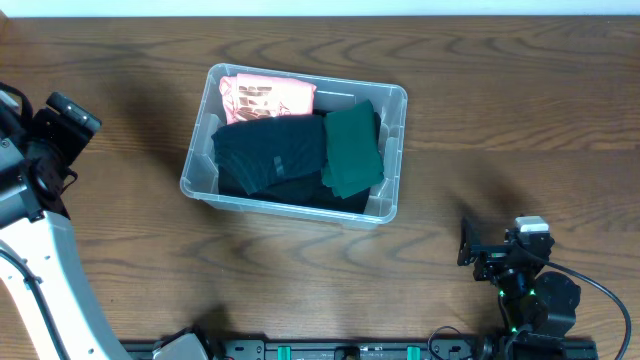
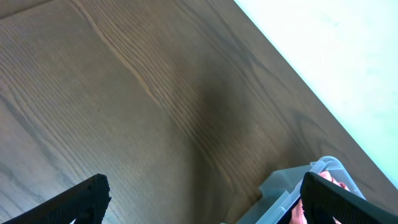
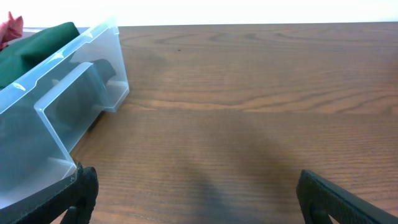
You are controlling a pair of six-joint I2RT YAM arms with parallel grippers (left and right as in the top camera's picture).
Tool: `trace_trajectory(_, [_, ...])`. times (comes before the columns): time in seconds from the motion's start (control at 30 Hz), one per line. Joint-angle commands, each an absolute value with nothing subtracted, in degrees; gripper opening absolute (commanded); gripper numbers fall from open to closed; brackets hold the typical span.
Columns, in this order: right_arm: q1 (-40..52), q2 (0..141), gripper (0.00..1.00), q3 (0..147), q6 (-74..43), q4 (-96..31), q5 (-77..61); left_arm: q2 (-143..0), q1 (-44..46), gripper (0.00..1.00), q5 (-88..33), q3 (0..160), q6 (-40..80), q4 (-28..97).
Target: Pack container
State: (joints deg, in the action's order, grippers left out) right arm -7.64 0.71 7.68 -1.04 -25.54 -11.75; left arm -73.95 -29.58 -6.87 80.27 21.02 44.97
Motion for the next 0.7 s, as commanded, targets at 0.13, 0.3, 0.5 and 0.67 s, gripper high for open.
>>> trace_trajectory(0.13, [-7.09, 0.32, 0.99, 7.33, -1.65, -25.5, -11.35, -73.8, -29.54, 0.98, -6.57, 80.07, 21.12, 44.97])
trace_trajectory(0.3, [-7.09, 0.32, 0.99, 7.33, -1.65, -25.5, -11.35, -71.5, -28.05, 0.98, -6.52, 79.37, 20.69, 45.71])
trace_trajectory(0.5, [-7.09, 0.32, 0.99, 7.33, -1.65, -25.5, -11.35, -61.65, -23.62, 0.98, -3.36, 74.89, 18.79, 46.22])
trace_trajectory(0.67, [-7.09, 0.32, 0.99, 7.33, -1.65, -25.5, -11.35, -51.72, -19.16, 0.98, -3.4, 69.28, 12.36, 45.91])
